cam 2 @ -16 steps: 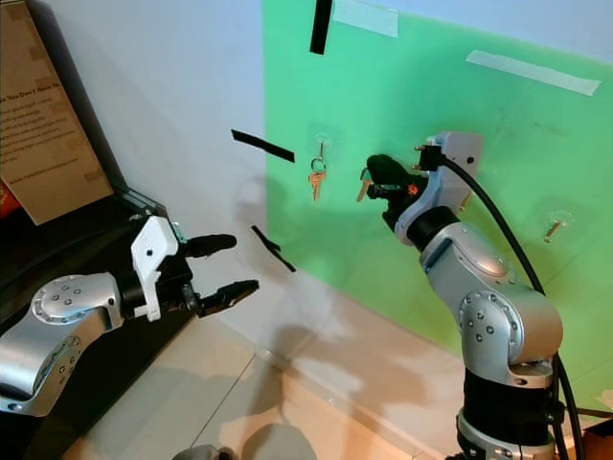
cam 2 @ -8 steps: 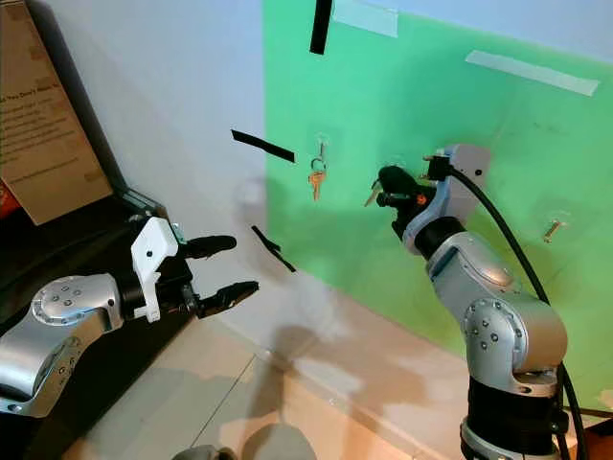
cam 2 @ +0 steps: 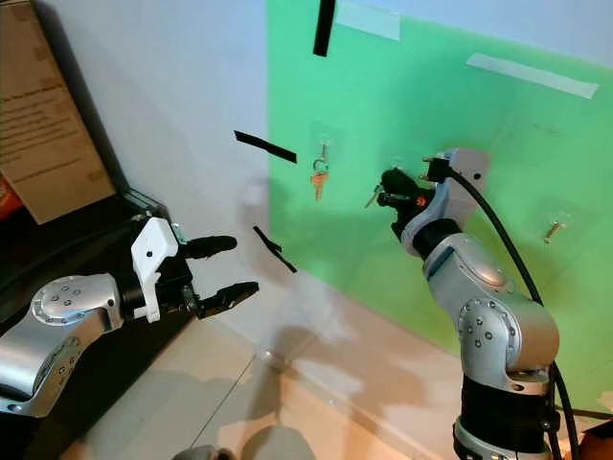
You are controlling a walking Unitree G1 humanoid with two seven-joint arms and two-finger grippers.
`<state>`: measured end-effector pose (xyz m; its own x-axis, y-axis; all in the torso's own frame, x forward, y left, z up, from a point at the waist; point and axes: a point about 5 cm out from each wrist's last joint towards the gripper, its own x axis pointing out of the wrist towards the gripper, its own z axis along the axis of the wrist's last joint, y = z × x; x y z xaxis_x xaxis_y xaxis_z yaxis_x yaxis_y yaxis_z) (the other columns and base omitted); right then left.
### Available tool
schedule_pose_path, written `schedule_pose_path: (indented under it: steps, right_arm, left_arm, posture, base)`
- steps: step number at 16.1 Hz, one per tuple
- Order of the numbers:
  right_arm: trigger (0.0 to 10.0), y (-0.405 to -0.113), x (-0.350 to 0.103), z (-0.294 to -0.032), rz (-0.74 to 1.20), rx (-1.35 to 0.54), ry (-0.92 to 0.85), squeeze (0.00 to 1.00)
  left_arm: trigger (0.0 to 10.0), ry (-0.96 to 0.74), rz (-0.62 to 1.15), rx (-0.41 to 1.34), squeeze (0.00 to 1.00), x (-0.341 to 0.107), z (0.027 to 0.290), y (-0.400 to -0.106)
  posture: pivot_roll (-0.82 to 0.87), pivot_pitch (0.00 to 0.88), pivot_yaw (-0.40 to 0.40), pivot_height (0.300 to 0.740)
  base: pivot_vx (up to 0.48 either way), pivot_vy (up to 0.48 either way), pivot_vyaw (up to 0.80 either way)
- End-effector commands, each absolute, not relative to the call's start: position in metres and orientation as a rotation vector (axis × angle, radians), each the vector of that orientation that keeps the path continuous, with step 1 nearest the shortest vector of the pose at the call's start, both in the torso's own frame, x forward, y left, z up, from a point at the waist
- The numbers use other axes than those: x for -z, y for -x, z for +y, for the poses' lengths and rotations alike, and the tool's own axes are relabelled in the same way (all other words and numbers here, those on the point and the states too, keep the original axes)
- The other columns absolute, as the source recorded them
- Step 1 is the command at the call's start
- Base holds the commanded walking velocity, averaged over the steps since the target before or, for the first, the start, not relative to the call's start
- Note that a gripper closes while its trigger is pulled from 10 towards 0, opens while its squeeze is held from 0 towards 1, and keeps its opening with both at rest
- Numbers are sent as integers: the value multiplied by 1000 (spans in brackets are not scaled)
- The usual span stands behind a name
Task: Hang keys on a hook
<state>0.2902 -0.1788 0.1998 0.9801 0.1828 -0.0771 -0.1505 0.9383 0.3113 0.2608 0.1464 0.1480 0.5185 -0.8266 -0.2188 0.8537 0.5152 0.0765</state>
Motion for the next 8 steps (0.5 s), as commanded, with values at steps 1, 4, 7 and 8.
schedule_pose_path:
  steps: [1,4,7,8]
  right_arm:
    - [10000,-292,-189,-200,151,-30,-310,0]
    - [10000,-287,-183,-205,181,8,-299,0]
    - [10000,-281,-167,-204,272,24,-124,0]
    - [10000,-281,-166,-203,276,21,-97,0]
  left_arm:
    - [10000,-198,151,1029,0,-152,144,-262]
    - [10000,-199,152,1025,0,-153,145,-262]
    - [10000,-199,152,1029,0,-152,143,-263]
    - [10000,-200,151,1030,0,-152,143,-264]
  posture:
    - [-21,0,-44,740]
    - [-23,0,-42,740]
    - [-30,0,-35,740]
    - [-31,0,-34,740]
  base:
    - [0,0,0]
    - [0,0,0]
    - [0,0,0]
    - [0,0,0]
